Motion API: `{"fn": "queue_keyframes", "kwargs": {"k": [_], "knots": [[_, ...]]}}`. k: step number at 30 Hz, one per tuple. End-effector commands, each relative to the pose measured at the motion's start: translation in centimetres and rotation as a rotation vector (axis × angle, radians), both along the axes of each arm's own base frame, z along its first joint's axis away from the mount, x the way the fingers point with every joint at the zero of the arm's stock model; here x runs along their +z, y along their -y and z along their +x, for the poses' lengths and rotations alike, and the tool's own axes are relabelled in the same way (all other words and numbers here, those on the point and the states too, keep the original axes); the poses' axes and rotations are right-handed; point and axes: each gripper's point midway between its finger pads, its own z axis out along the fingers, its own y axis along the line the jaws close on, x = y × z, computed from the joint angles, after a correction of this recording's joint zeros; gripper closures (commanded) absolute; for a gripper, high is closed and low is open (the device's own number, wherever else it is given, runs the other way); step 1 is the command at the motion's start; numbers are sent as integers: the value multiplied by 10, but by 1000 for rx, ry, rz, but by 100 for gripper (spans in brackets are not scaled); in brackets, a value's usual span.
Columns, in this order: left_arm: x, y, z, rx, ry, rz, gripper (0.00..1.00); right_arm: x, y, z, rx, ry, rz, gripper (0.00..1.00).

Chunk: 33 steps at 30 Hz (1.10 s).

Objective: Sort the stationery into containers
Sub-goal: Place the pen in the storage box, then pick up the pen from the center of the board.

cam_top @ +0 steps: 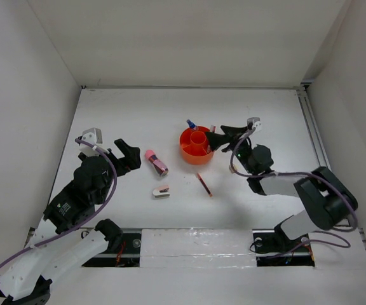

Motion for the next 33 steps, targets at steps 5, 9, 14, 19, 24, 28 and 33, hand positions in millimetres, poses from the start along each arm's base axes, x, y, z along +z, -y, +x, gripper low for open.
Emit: {"fn": "queue_keyframes", "kwargs": {"k": [5,9,14,19,24,28,33], "knots": [[6,3,4,-4,31,-20,1,32,-22,-58,7,-26,-285,3],[0,5,6,-4,7,0,1,3,-20,-88,-24,-227,-470,12],[0,2,7,17,2,3,1,-30,-39,-112,57,-398,-637,25],[3,-2,4,29,14,-14,1,-71,-59,-121,122,-491,-762,31],[3,-2,4,29,14,-14,1,-95,-68,-126,139,-525,-834,35],[3,-2,4,29,14,-14,1,-111,-68,-124,129,-545,-867,35],[3,-2,4,29,14,-14,1,-139,-65,-122,115,-577,-938,38]]}}
